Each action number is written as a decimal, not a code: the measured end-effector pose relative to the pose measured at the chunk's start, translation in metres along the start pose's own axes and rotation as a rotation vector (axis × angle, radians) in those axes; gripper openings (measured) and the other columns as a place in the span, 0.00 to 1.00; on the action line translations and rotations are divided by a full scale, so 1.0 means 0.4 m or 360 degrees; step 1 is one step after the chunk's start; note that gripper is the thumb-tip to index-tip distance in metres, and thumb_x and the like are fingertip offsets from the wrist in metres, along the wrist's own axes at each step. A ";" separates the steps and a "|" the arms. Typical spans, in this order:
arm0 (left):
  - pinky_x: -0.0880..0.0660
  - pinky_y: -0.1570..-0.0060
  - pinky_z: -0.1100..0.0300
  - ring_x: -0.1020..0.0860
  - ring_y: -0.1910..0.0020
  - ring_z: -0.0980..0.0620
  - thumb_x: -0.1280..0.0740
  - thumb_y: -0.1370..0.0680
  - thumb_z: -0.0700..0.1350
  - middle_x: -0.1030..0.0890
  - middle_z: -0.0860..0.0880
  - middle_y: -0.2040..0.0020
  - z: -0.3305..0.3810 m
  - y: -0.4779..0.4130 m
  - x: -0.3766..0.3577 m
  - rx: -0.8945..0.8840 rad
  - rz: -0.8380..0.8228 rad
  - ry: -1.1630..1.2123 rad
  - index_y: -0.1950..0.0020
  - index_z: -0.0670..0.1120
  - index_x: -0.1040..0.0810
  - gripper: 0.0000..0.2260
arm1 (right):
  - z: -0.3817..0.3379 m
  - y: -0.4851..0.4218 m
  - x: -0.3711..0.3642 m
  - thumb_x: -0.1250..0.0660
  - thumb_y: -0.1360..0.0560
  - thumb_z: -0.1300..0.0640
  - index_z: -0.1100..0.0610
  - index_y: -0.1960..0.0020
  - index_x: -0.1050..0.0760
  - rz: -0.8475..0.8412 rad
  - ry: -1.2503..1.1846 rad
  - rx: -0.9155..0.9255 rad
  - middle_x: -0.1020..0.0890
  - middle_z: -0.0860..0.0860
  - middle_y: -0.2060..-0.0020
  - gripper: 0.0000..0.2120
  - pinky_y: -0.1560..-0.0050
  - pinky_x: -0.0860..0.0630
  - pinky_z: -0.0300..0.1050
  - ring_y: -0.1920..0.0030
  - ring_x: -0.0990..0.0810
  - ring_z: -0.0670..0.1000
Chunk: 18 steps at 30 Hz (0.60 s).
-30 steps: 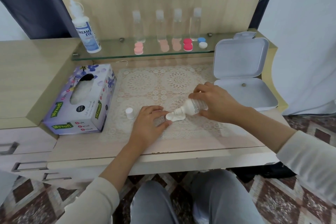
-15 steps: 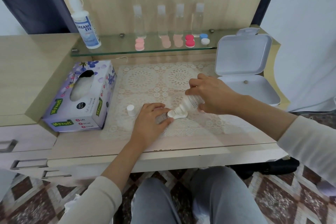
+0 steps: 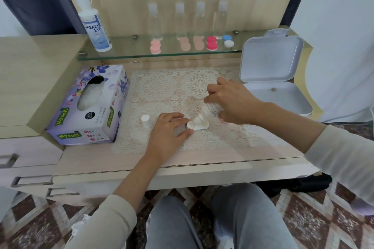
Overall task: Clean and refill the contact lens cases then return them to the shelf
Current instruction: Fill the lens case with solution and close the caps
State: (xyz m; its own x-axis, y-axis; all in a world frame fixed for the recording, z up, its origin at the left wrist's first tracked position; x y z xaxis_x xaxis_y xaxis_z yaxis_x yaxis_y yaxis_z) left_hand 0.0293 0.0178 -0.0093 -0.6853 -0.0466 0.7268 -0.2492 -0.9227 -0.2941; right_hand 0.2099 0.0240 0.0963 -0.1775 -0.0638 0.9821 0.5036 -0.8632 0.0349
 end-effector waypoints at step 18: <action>0.43 0.47 0.76 0.31 0.41 0.54 0.28 0.29 0.49 0.23 0.53 0.43 -0.002 -0.001 0.000 0.0009 -0.0020 -0.0010 0.46 0.49 0.19 0.13 | 0.008 0.002 -0.008 0.35 0.28 0.58 0.51 0.35 0.29 0.0009 -0.0056 -0.0051 0.28 0.47 0.47 0.22 0.57 0.41 0.41 0.51 0.36 0.48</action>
State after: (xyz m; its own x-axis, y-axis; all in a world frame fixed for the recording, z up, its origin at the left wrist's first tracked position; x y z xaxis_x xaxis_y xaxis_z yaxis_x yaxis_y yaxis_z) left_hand 0.0289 0.0184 -0.0098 -0.6777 -0.0376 0.7344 -0.2538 -0.9254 -0.2816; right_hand 0.2136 0.0253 0.0939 -0.1447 -0.0518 0.9881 0.4769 -0.8786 0.0237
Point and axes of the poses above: each hand's wrist, its own y-axis away from the middle knuckle, its own x-axis out of the back of the hand, z = x × y, the point moved 1 cm from there along -y, towards the middle knuckle
